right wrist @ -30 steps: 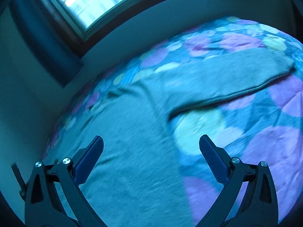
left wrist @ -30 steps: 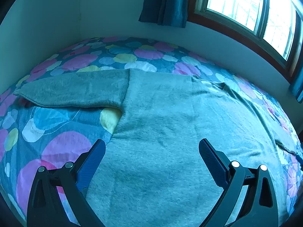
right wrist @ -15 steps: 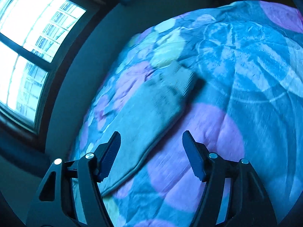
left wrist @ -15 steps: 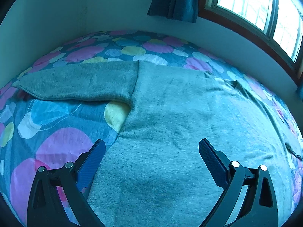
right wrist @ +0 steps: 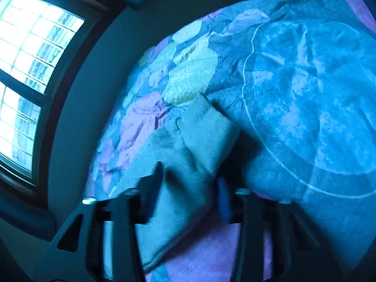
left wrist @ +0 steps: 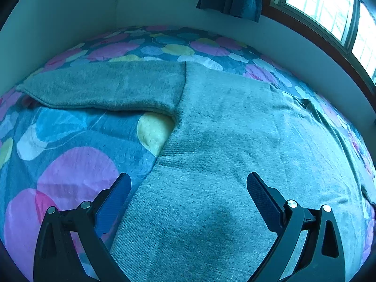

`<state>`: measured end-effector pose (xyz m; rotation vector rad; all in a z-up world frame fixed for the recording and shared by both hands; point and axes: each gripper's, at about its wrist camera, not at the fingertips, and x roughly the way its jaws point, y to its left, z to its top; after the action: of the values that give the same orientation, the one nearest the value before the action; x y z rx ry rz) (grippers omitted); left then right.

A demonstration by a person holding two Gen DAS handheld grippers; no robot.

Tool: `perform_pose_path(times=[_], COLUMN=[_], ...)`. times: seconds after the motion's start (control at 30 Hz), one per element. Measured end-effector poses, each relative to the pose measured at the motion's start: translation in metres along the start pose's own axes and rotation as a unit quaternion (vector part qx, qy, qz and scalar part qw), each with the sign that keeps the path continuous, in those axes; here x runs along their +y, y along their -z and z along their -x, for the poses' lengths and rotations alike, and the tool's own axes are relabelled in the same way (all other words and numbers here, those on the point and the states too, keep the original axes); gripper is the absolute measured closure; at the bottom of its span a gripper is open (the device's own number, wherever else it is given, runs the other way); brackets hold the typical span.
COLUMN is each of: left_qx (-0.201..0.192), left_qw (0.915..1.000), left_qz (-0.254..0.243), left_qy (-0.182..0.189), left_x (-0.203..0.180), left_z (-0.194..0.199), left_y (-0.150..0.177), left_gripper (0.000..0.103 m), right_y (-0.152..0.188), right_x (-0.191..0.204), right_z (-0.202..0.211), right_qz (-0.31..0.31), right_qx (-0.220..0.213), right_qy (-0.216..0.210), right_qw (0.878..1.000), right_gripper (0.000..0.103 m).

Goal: Fold small clothes
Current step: 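Grasp the grey sweatshirt's sleeve cuff with the right gripper and lift it, then carry the sleeve across the sweatshirt body and release it with the right gripper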

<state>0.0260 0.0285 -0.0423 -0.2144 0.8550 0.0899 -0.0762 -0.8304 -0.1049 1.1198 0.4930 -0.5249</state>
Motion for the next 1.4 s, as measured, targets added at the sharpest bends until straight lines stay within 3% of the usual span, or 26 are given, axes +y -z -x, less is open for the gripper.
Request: perform_pose_path(times=[0.07,0.27,0.6,0.87,1.1,1.3,1.4], left_qx=[0.006,0.019,0.017,0.012,0.013,0.015,0.017], left_qw=[1.0000,0.9998,0.9995,0.9991,0.9986,0.9980,0.9978], left_qz=[0.003,0.006,0.009,0.005,0.008,0.009,0.009], left_qy=[0.002,0.002,0.027,0.041,0.050,0.060,0.063], left_x=[0.002,0.009,0.018,0.022,0.024,0.025,0.024], left_z=[-0.003,-0.009,-0.002,0.004,0.004,0.003,0.001], left_y=[0.001,0.006,0.009,0.010,0.009,0.009,0.010], left_gripper=[0.005,0.005,0.005,0.005,0.005,0.005,0.005], right_y=[-0.001,0.002,0.050,0.148,0.253,0.353,0.404], right_x=[-0.003,0.028,0.171,0.300,0.376,0.417,0.428], right_z=[-0.003,0.028,0.079,0.078,0.060,0.042,0.025], right_qz=[-0.011,0.022,0.148,0.261,0.313,0.392,0.447], right_qx=[0.010,-0.028,-0.047,-0.016,0.021,0.049,0.063], right_qy=[-0.004,-0.017,-0.090,-0.147,-0.192,-0.189,-0.165], right_qw=[1.000,0.999,0.984,0.954,0.930,0.899,0.877], right_gripper=[0.089,0.091,0.091,0.091,0.092,0.092,0.092])
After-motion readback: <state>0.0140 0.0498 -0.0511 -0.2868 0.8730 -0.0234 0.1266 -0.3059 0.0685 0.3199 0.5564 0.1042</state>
